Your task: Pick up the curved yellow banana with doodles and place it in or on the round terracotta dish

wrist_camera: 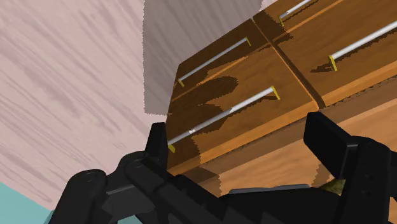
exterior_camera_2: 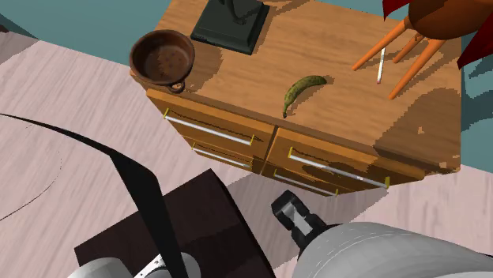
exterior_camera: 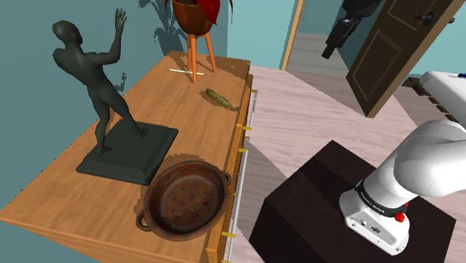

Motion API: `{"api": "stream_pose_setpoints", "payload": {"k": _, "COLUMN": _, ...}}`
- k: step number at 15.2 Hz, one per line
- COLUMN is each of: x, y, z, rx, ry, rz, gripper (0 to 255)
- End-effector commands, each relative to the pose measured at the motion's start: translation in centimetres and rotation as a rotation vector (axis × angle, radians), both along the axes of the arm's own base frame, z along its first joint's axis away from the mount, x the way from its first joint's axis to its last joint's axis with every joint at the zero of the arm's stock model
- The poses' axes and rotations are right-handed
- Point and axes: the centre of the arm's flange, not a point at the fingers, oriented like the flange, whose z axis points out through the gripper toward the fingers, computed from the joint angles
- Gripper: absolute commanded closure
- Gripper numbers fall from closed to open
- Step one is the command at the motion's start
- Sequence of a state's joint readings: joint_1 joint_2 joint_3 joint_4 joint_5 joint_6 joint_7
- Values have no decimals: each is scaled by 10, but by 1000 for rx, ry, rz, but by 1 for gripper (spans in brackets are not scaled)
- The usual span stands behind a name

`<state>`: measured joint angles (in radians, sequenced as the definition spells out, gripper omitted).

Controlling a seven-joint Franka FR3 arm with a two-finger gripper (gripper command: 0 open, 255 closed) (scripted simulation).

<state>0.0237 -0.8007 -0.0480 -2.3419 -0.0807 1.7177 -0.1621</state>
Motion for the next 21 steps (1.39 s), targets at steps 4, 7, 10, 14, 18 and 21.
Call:
{"api": "stream_pose_setpoints", "payload": {"k": 4, "x": 24, "y": 27, "z": -15, "rx": 6, "ry": 6, "rz": 10, "gripper": 0}}
{"api": "stream_pose_setpoints", "payload": {"k": 7, "x": 48, "y": 54, "z": -31, "rx": 12, "ry": 13, "rz": 20, "gripper": 0}}
{"api": "stream_pose_setpoints", "payload": {"k": 10, "x": 71, "y": 81, "z": -46, "rx": 18, "ry": 19, "rz": 30, "gripper": 0}}
{"api": "stream_pose_setpoints", "payload": {"k": 14, "x": 102, "y": 118, "z": -67, "rx": 26, "ry": 27, "rz": 44, "gripper": 0}}
{"api": "stream_pose_setpoints", "payload": {"k": 18, "x": 132, "y": 156, "z": -87, "rx": 34, "ry": 36, "rz": 57, "gripper": 0}}
{"api": "stream_pose_setpoints", "payload": {"k": 21, "x": 154, "y": 185, "z": -103, "rx": 39, "ry": 42, "rz": 67, "gripper": 0}}
